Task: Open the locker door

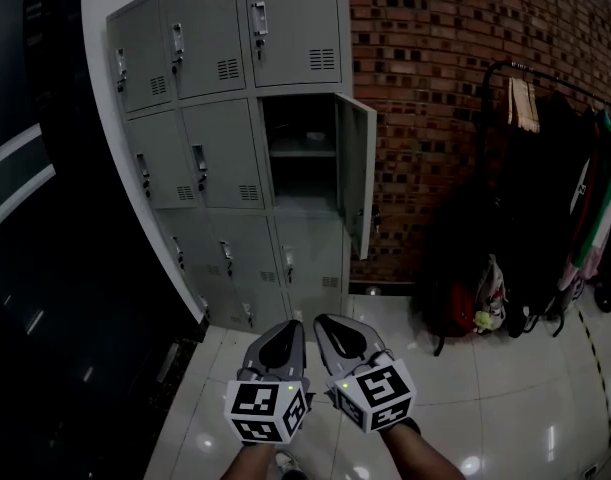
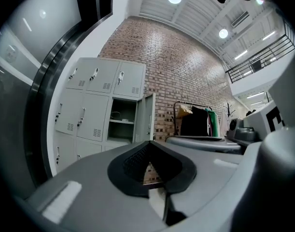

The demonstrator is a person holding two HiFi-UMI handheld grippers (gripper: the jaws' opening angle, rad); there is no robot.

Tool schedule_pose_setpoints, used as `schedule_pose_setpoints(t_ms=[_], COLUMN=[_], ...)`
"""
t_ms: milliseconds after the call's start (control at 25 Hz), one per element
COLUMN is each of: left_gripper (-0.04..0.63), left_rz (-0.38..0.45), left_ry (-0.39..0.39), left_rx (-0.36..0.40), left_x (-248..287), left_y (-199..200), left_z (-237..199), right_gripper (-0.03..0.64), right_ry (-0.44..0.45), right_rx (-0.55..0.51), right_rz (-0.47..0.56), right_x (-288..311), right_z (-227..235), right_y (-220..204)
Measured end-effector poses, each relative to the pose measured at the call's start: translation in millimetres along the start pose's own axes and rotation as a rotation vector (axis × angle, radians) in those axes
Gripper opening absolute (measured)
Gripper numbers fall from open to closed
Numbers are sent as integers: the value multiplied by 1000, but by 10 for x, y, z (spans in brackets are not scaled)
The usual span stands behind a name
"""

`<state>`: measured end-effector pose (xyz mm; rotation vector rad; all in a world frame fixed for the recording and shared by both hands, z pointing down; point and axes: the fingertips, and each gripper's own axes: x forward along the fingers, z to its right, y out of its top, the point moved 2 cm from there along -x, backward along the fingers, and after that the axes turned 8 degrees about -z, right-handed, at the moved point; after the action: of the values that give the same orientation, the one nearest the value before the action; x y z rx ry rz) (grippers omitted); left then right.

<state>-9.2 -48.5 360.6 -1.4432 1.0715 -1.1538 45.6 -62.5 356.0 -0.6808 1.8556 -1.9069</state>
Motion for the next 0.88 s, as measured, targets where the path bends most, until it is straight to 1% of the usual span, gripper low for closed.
schedule_pose_setpoints(t_ms=[320,640,880], left_gripper=[6,6,6], left_rz=[-2,9,2], left_ry=[21,10,9], left_rx=[13,29,9], left_x=[-480,-987,-1425], left_y=[-125,-172,-286], left_z=[188,170,109], right_gripper=[0,0,0], right_ry=[-10,-34,-39], right_rx=[-7,-6,-19], right_rz=[-4,7,-3], right_x=[-378,-603,-769], right_z=[-358,-867,-1293], right_y=[-70,-111,-151])
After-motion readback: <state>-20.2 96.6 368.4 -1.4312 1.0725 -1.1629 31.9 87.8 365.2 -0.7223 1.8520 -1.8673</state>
